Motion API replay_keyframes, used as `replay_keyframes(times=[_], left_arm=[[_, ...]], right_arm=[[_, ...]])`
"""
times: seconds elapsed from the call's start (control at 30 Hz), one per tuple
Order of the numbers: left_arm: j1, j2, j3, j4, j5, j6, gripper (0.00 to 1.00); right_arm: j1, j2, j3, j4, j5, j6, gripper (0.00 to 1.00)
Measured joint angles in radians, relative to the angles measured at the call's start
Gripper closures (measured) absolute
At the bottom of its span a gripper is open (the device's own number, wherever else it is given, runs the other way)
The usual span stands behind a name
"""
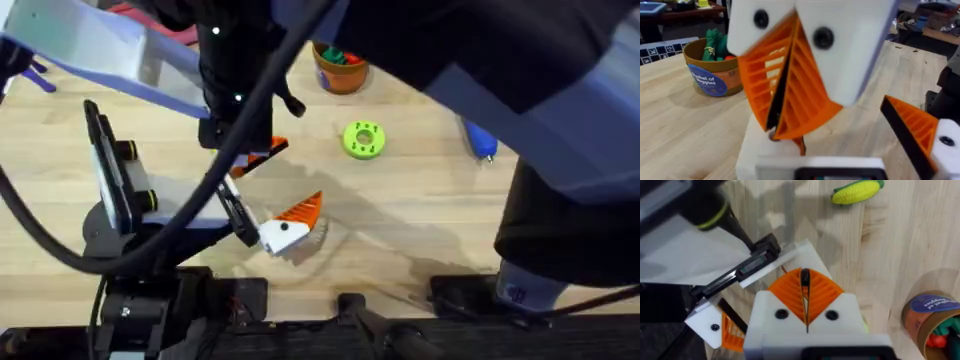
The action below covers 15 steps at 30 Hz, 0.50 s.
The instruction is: Pick up the gripper from the table and insert it into the empty holder that is missing its gripper. Then pick up a screw, insert it into the mounting hole, and use the screwdriver to tighten it. Finally, clean up the table by picking up the vegetable and placing it into the bucket.
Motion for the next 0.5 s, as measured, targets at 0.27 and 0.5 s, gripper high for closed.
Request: replay_keyframes(times=[0.27, 0.5], left_arm=[[0.0, 0.0, 0.0, 0.0, 0.0, 0.004, 0.015], [0.0, 0.0, 0.0, 0.0, 0.0, 0.012, 0.015]], right_arm=[[-0.001, 0.0, 0.007, -0.01, 0.0, 0.0, 0.996], [-0.001, 0.0, 0.024, -0.026, 0.001, 0.003, 0.996]])
